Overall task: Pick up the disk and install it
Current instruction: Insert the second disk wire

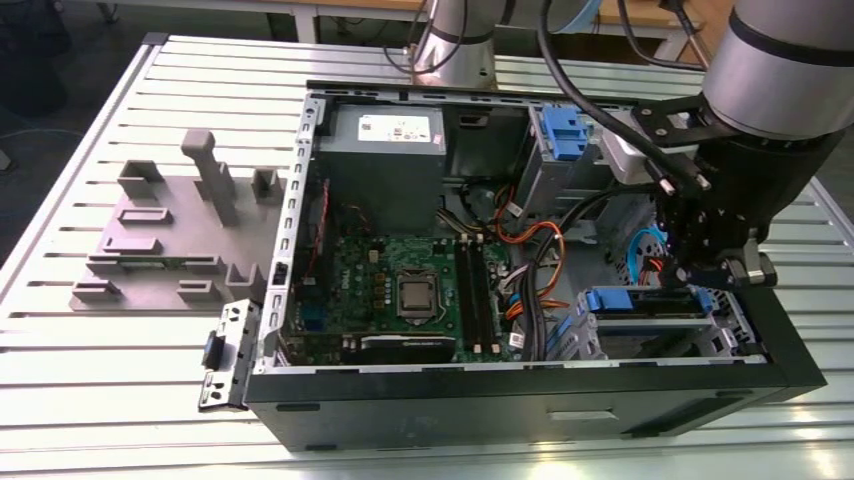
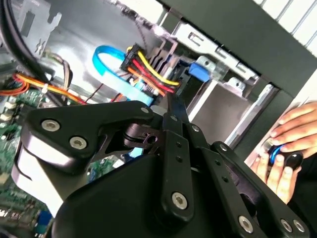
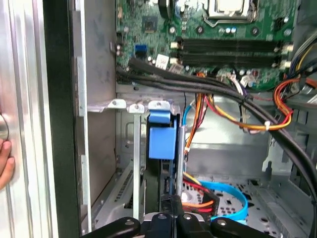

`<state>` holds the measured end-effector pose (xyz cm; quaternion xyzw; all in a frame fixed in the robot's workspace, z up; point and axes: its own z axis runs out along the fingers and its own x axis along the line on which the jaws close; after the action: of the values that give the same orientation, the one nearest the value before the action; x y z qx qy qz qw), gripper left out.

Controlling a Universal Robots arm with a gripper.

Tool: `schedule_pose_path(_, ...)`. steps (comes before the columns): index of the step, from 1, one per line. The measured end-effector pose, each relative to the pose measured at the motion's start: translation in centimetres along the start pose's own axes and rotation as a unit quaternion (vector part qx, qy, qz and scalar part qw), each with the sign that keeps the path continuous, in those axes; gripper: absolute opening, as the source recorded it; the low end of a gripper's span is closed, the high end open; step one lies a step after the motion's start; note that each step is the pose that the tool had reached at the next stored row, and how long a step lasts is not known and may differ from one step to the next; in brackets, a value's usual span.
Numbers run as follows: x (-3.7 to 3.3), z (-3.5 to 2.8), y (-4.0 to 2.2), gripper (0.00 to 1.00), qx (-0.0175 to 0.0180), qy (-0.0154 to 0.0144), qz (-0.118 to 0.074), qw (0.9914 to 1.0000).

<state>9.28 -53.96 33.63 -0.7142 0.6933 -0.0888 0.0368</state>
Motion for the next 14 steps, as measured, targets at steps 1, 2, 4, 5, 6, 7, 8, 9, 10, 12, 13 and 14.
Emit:
schedule_pose_path(1, 0.00, 0.00, -0.02, 0.11, -0.0034, -0.0019, 0.000, 0.99999)
schedule_pose_path(2, 0.00, 0.00, -0.03, 0.11, -0.0064, -0.0034, 0.000, 0.99997)
schedule_pose_path(4, 0.00, 0.01, -0.06, 0.11, -0.0111, -0.0067, 0.000, 0.99992)
schedule_pose_path(5, 0.00, 0.01, -0.06, 0.11, -0.0123, -0.0091, 0.001, 0.99988)
schedule_pose_path(6, 0.00, -0.01, -0.06, 0.11, -0.0130, -0.0120, 0.001, 0.99984)
schedule_pose_path(7, 0.01, -0.08, -0.07, 0.11, -0.0136, -0.0138, 0.001, 0.99981)
schedule_pose_path(8, 0.01, -0.19, -0.09, 0.11, -0.0139, -0.0148, 0.002, 0.99979)
schedule_pose_path(9, 0.03, -0.32, -0.12, 0.11, -0.0142, -0.0160, 0.002, 0.99977)
schedule_pose_path(10, 0.04, -0.47, -0.14, 0.11, -0.0144, -0.0170, 0.002, 0.99975)
schedule_pose_path(12, 0.06, -0.80, -0.20, 0.11, -0.0148, -0.0181, 0.002, 0.99973)
schedule_pose_path(13, 0.08, -1.00, -0.24, 0.11, -0.0149, -0.0183, 0.002, 0.99972)
schedule_pose_path(14, 0.10, -1.23, -0.28, 0.11, -0.0152, -0.0185, 0.002, 0.99971)
